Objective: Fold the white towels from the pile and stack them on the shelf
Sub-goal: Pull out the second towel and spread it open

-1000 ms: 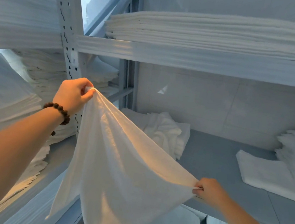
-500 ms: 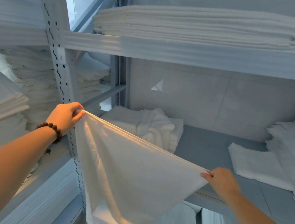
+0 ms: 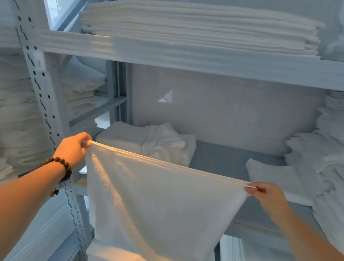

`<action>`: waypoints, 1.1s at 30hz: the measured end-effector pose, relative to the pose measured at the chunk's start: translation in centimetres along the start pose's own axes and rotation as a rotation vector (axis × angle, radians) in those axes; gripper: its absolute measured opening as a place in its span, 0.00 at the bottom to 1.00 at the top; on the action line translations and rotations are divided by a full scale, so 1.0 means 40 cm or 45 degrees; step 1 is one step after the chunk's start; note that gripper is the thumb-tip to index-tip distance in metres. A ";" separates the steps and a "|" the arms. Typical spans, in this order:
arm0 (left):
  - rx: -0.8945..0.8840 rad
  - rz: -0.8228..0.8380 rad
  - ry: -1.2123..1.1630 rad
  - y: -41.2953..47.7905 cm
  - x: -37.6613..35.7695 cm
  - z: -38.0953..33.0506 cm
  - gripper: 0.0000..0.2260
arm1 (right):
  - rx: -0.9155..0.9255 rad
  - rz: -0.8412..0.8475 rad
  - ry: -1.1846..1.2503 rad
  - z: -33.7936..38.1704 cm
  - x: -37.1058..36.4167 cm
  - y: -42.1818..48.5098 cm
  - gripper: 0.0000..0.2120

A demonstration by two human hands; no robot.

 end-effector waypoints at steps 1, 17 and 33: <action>0.017 -0.024 -0.025 0.001 -0.010 -0.007 0.06 | -0.009 0.057 0.142 -0.002 0.009 0.000 0.04; 0.044 0.007 -0.313 0.030 -0.121 -0.082 0.05 | -0.051 0.059 -0.150 -0.019 0.180 0.006 0.10; 0.695 0.246 -1.190 0.028 -0.325 -0.265 0.04 | -0.562 -0.232 0.527 -0.055 0.133 0.063 0.09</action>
Point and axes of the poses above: each hand's wrist, its own y-axis towards the middle knuckle, its own x-axis out of the back of the hand, z = x × y, the point moved 1 cm from there along y, towards the middle knuckle, and after that the axes turned 15 degrees about -x, right-handed, at the moved point
